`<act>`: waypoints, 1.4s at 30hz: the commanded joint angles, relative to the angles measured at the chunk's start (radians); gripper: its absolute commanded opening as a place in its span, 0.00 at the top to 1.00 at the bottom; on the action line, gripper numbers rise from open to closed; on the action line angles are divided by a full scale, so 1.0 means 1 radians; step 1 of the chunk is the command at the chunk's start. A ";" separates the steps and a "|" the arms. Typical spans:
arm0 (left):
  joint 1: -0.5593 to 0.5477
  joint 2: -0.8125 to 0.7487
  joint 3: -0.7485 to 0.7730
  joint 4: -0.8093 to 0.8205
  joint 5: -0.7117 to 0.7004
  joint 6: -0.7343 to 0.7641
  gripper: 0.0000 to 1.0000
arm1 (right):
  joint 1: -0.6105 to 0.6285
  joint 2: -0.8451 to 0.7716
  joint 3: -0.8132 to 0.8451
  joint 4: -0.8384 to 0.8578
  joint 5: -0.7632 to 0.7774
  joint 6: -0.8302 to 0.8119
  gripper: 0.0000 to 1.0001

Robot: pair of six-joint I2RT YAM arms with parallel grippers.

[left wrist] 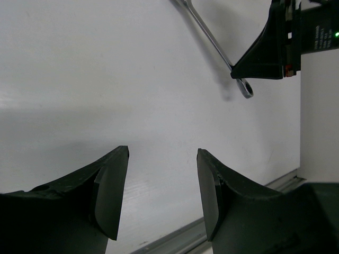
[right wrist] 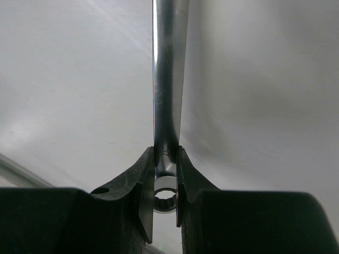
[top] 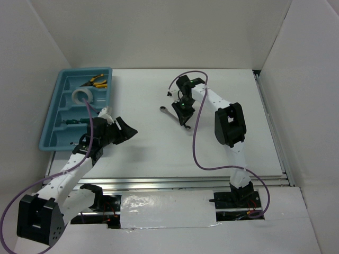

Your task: Sort the tools into containers

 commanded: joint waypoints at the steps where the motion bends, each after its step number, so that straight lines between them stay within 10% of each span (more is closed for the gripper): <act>1: -0.050 0.061 -0.030 0.188 0.017 -0.189 0.32 | 0.055 -0.073 0.026 -0.055 -0.154 0.078 1.00; 10: -0.055 0.321 0.002 0.337 0.094 -0.384 0.19 | 0.155 -0.040 0.036 -0.035 -0.312 0.191 1.00; 27: -0.070 0.666 0.146 0.346 0.196 -0.681 0.43 | 0.317 0.039 0.175 -0.003 -0.377 0.251 1.00; 33: -0.070 0.632 0.132 0.318 0.183 -0.659 1.00 | 0.333 0.022 0.145 0.005 -0.384 0.250 1.00; 42: 0.058 0.370 0.195 0.142 0.189 -0.492 1.00 | 0.236 -0.131 0.131 -0.042 -0.398 0.201 0.63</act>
